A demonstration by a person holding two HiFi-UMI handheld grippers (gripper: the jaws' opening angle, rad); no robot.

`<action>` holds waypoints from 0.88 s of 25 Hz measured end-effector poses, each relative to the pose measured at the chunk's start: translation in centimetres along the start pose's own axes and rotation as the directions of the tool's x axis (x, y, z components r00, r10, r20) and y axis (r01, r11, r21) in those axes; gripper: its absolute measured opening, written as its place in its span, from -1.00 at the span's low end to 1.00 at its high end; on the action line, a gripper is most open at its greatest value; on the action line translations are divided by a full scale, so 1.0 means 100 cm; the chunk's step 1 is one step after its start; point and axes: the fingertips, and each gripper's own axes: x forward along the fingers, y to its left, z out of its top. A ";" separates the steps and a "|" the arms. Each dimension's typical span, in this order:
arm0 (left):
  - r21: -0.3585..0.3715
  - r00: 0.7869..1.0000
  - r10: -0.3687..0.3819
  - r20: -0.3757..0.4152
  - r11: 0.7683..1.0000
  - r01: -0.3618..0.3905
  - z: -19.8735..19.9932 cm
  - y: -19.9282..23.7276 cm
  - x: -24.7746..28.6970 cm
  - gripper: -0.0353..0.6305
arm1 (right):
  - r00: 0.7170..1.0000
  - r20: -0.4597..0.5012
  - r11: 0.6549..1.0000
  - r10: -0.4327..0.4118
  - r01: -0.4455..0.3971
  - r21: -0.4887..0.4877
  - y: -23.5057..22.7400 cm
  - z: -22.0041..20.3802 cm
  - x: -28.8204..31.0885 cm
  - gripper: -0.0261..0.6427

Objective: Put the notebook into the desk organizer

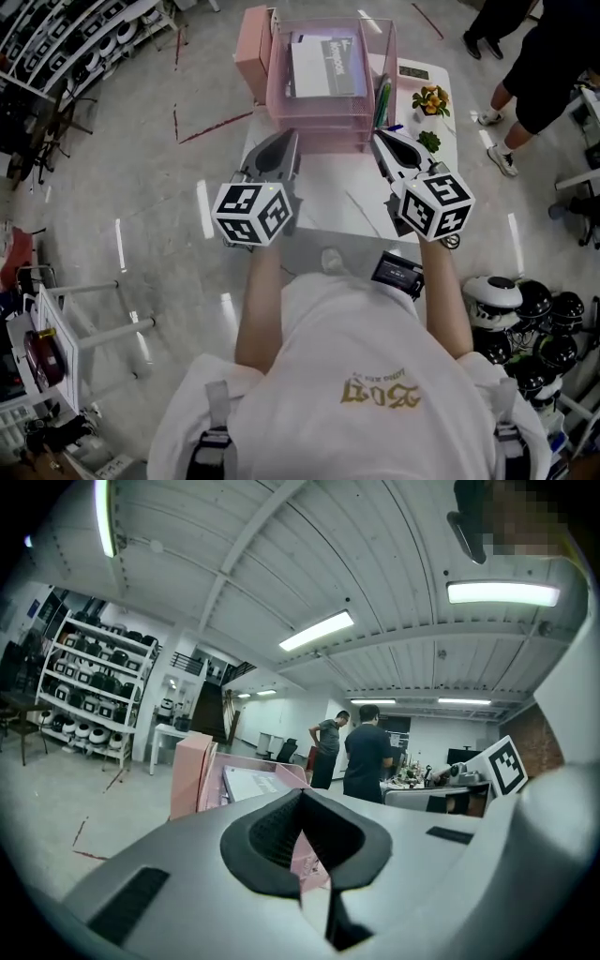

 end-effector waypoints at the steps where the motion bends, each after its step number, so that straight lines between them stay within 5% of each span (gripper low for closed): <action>1: 0.002 1.000 -0.004 -0.003 1.000 0.004 -0.003 -0.010 -0.005 -0.85 | 1.000 0.006 1.000 -0.018 0.018 0.006 0.000 -0.002 -0.012 -0.89; 9: 0.014 1.000 0.007 -0.014 1.000 -0.007 -0.038 -0.064 -0.053 -0.85 | 0.997 0.027 0.997 -0.073 0.072 0.038 0.015 -0.033 -0.085 -0.89; 22: 0.015 0.997 0.069 0.018 0.997 -0.069 -0.043 -0.070 -0.089 -0.85 | 0.998 0.051 0.999 -0.031 0.029 0.040 0.035 -0.037 -0.104 -0.89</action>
